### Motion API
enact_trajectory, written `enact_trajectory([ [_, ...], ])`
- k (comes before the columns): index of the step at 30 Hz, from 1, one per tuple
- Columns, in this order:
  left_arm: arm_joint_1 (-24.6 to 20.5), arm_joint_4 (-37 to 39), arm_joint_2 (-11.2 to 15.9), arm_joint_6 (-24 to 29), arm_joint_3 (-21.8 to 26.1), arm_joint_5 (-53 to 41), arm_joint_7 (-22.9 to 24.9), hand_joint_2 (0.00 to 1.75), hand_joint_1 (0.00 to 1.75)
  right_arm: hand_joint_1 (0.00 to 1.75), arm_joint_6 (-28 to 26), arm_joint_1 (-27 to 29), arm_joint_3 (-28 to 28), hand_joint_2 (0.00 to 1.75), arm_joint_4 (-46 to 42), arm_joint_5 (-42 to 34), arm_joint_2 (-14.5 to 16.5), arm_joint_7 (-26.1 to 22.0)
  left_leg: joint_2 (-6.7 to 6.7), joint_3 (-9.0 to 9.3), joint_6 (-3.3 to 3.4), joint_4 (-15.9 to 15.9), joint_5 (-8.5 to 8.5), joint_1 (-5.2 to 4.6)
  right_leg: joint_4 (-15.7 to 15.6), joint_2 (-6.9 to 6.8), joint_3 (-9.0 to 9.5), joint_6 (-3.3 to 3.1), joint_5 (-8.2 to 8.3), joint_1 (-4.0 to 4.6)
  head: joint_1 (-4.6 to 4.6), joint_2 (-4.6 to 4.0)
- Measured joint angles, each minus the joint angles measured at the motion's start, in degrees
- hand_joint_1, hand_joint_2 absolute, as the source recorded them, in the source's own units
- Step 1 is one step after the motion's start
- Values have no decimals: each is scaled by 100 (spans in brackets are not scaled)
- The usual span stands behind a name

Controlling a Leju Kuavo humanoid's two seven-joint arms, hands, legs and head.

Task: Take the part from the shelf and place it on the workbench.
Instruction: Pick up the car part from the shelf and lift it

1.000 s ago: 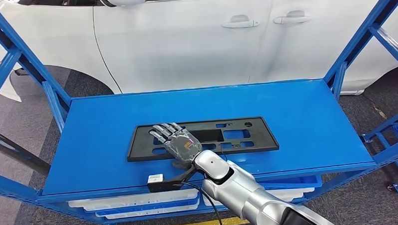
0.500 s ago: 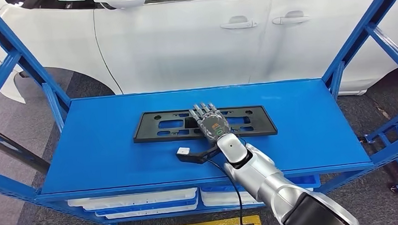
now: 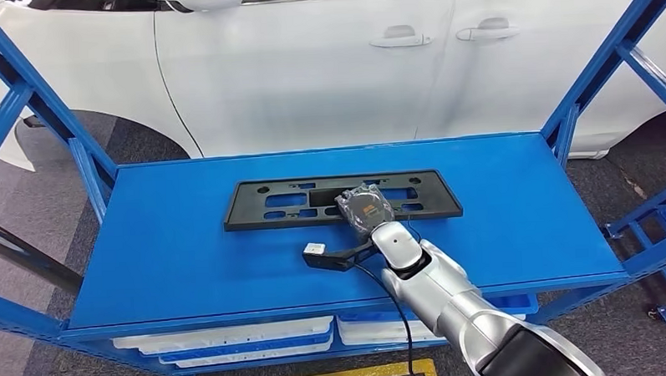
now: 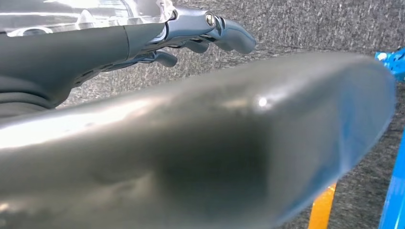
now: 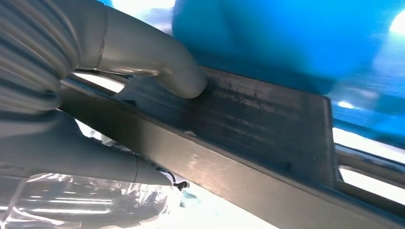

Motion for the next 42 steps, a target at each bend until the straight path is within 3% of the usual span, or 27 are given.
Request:
enact_trajectory([
  [2,-6,0,-1,-23,0,0,-73,0,0,175,9,51,-52,175,-86,-30,-3,-78,9,4,51,-24,15,15,521,1,-241,59,-303,-24,15,0],
  [4,-9,0,0,-49,0,-1,-148,0,0,175,8,124,-100,175,-156,-67,-14,-131,6,-5,73,-24,14,12,1333,0,-640,100,-645,-43,26,0],
  [5,-3,0,0,-67,0,-1,-197,44,0,175,1,165,-120,175,-196,-91,-25,-159,3,-2,77,-22,10,11,1591,-1,-776,109,-697,-49,26,0],
  [6,3,0,0,-88,0,-1,-248,87,0,175,-8,199,-141,175,-242,-119,-37,-191,0,6,77,-20,4,10,1618,-1,-802,109,-631,-51,27,0],
  [8,8,0,-1,-151,1,0,-365,175,0,175,-33,250,-203,175,-373,-218,-59,-282,-8,34,63,-16,-14,10,991,-1,-525,76,-229,-50,28,0],
  [10,4,0,-3,-209,3,6,-465,175,0,175,-68,297,-292,175,-569,-395,-84,-422,-11,51,27,-5,-39,-4,198,-2,-156,14,82,-23,24,0],
  [11,2,0,-5,-223,4,10,-500,175,0,175,-86,321,-332,175,-667,-492,-95,-493,-10,51,7,-1,-49,-12,-7,-2,-65,-10,134,-8,23,0],
  [16,10,0,-15,-189,37,106,-599,175,0,175,-125,666,-686,175,-1724,-1694,-204,-1223,4,62,-131,39,-124,7,-151,3,4,-132,146,5,21,0],
  [18,15,0,-15,-178,54,126,-596,175,0,175,-81,825,-855,175,-2291,-2124,-247,-1432,7,-110,-177,473,-397,19,-207,-4,48,-188,164,-17,15,0],
  [20,18,0,-15,-172,65,133,-591,175,0,175,-31,969,-968,175,-2701,-2293,-283,-1487,7,-461,-212,1240,-762,20,-209,-7,53,-207,159,-12,11,0],
  [21,21,0,-16,-169,69,139,-583,175,0,175,-28,1056,-1011,175,-2855,-2377,-305,-1538,7,-605,-226,1534,-853,22,-205,-9,52,-209,157,-10,11,0],
  [22,24,0,-16,-163,74,150,-570,175,0,175,-52,1151,-1052,175,-2996,-2541,-328,-1639,8,-660,-232,1630,-833,23,-196,-10,50,-207,152,-9,10,0],
  [23,29,0,-17,-155,84,167,-554,175,0,175,-104,1249,-1102,175,-3168,-2830,-350,-1811,9,-609,-233,1507,-707,25,-182,-9,50,-200,143,-10,10,0],
  [26,31,0,-17,-136,134,205,-538,175,0,175,-258,1500,-1311,175,-3877,-4072,-388,-2451,4,-110,-194,437,-190,20,-100,-3,32,-146,88,-7,7,0],
  [28,30,0,-21,-137,163,213,-608,175,0,175,-209,1702,-1502,175,-4575,-4951,-416,-2861,-10,37,-132,94,-119,0,-55,-6,-4,-92,68,12,10,0],
  [30,34,0,-25,-144,191,243,-749,175,0,175,45,1957,-1675,175,-5359,-5934,-443,-3307,-19,25,-63,74,-119,-8,-46,-12,-25,-40,65,19,19,0],
  [32,45,0,-28,-266,265,375,-957,175,0,175,583,2182,-1798,175,-6126,-7109,-468,-3721,-15,37,5,36,-101,6,90,-11,-79,21,-48,4,28,0],
  [33,43,0,-30,-346,325,462,-1088,175,0,175,934,2266,-1836,175,-6462,-7683,-489,-3866,-11,46,34,18,-92,13,318,-10,-179,53,-191,-5,31,0],
  [35,33,-2,-33,-420,468,604,-1406,175,0,175,1665,2422,-1875,175,-6963,-8657,-535,-3979,-3,51,70,15,-92,9,1070,-11,-528,99,-551,-24,41,0],
  [36,28,-3,-35,-398,543,649,-1567,175,0,175,1987,2501,-1884,175,-7129,-9048,-553,-3965,-1,53,78,17,-95,7,1422,-12,-702,110,-671,-32,41,0],
  [37,26,-6,-41,-363,611,683,-1697,175,0,175,2246,2575,-1889,175,-7246,-9352,-565,-3927,0,58,82,18,-98,6,1601,-12,-796,114,-688,-38,42,0],
  [38,23,-10,-48,-312,672,701,-1783,175,0,175,2435,2633,-1889,175,-7331,-9566,-575,-3893,-1,64,81,19,-101,6,1545,-13,-778,109,-592,-43,42,0],
  [39,20,-13,-57,-260,726,703,-1822,175,0,175,2557,2674,-1888,175,-7396,-9684,-585,-3880,-3,74,77,20,-106,6,1256,-13,-642,95,-409,-46,42,0],
  [41,16,-17,-81,-264,788,665,-1838,175,0,175,2771,2711,-1886,175,-7501,-9749,-611,-3950,-11,86,54,27,-120,-6,426,-14,-235,42,-50,-31,42,0],
  [42,18,-17,-92,-346,804,635,-1839,175,0,175,2941,2718,-1885,175,-7545,-9707,-633,-4049,-13,85,33,31,-126,-14,131,-16,-96,15,42,-17,41,0],
])
